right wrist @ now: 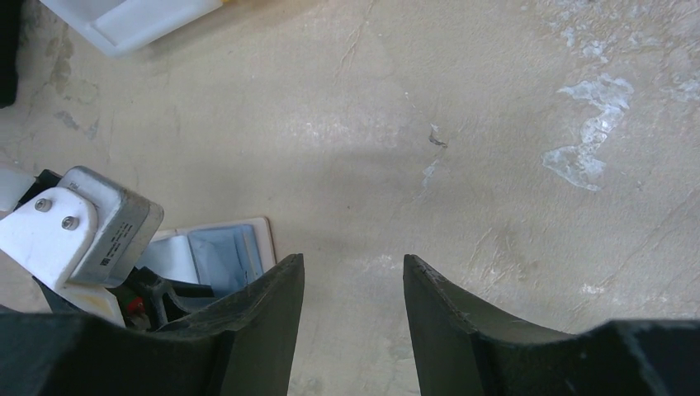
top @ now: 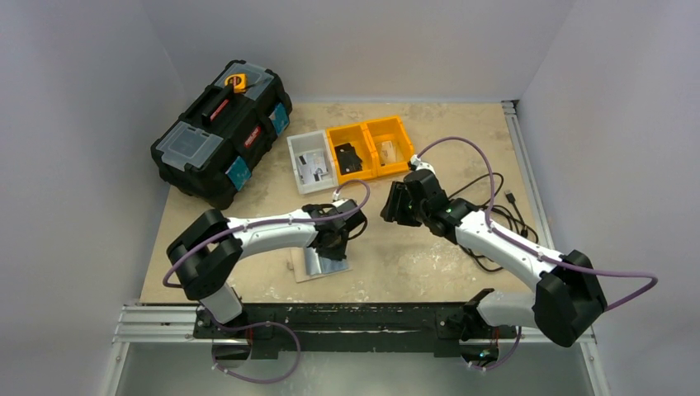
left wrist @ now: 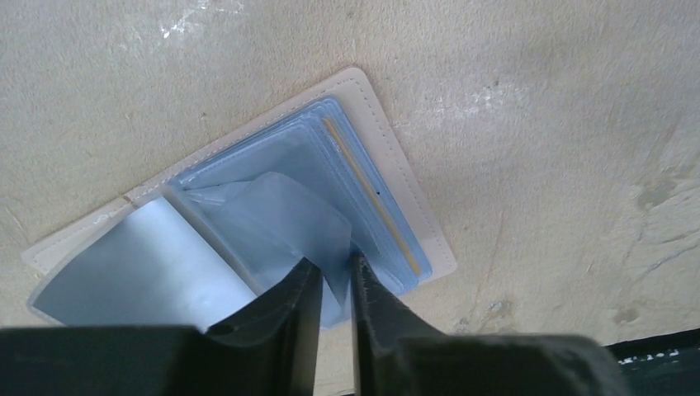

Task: Take the credit cards out of the card holder
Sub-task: Remove the credit card from the card holder.

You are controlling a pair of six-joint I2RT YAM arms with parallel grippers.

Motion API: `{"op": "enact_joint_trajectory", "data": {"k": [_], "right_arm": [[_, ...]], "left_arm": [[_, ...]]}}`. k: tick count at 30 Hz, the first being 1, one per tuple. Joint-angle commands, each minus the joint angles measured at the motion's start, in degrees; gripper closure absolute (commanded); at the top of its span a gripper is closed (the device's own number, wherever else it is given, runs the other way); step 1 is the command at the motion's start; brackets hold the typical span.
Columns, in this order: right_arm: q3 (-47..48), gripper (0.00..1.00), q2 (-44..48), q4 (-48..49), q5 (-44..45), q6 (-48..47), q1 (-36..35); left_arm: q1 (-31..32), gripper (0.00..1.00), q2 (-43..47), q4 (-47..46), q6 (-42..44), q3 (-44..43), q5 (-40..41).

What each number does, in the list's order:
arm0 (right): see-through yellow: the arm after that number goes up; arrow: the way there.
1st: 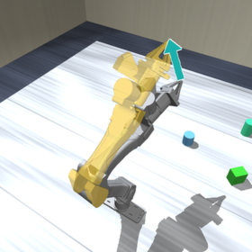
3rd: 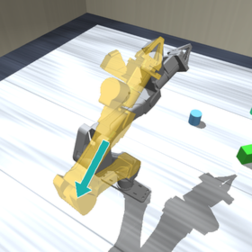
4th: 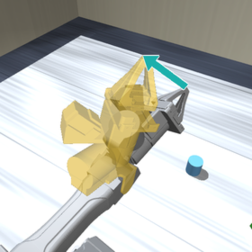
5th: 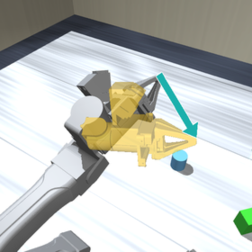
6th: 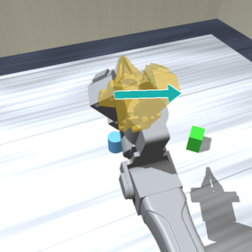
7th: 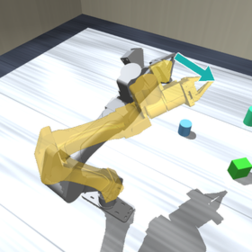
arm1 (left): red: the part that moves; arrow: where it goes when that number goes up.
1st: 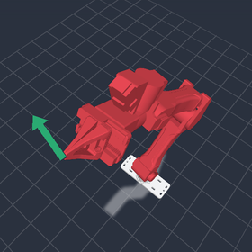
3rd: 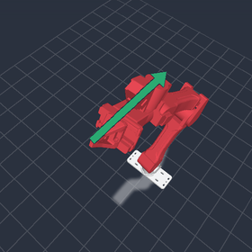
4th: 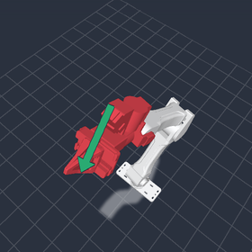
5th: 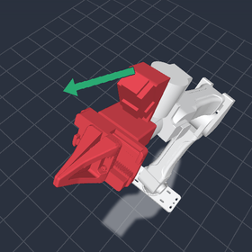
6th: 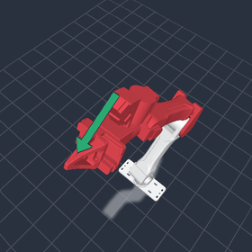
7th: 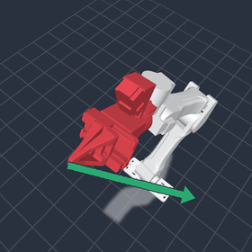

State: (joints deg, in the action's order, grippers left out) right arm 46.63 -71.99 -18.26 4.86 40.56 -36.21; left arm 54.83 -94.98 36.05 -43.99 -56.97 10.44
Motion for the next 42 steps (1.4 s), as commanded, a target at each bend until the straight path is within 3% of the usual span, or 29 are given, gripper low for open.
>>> {"op": "enact_joint_trajectory", "data": {"k": [1, 4, 16, 26, 31, 37, 42], "right_arm": [[-0.6, 0.53, 0.0, 2.4, -0.8, 0.4, 0.1], [-1.9, 0.53, 0.3, 3.6, -3.0, 0.9, -0.3], [-6.5, 0.56, -3.8, 13.0, -8.4, 7.3, -10.2], [-4.5, 0.72, -10.4, 15.5, -7.0, 10.9, -16.2], [-2.8, 0.73, -13.1, 16.3, -6.9, 11.5, -18.6], [0.6, 0.73, -16.7, 16.5, -6.7, 11.6, -21.2], [4.4, 0.73, -20.4, 16.7, -7.2, 11.3, -22.7]], "left_arm": [[0.3, 0.91, -3.2, -2.6, -0.3, 3.6, 0.7], [0.3, 1.00, -1.4, -4.2, 0.2, 3.7, -1.1], [0.0, 1.00, 11.1, -13.3, -0.2, 7.8, -9.8], [-0.9, 1.00, 17.9, -15.8, -6.4, 16.2, -8.3], [-1.6, 1.00, 21.2, -17.4, -7.9, 19.9, -7.7], [-1.9, 0.86, 26.4, -13.1, -8.4, 20.3, -4.4], [-2.6, 0.73, 29.2, -3.2, -9.4, 18.3, 0.9]]}}
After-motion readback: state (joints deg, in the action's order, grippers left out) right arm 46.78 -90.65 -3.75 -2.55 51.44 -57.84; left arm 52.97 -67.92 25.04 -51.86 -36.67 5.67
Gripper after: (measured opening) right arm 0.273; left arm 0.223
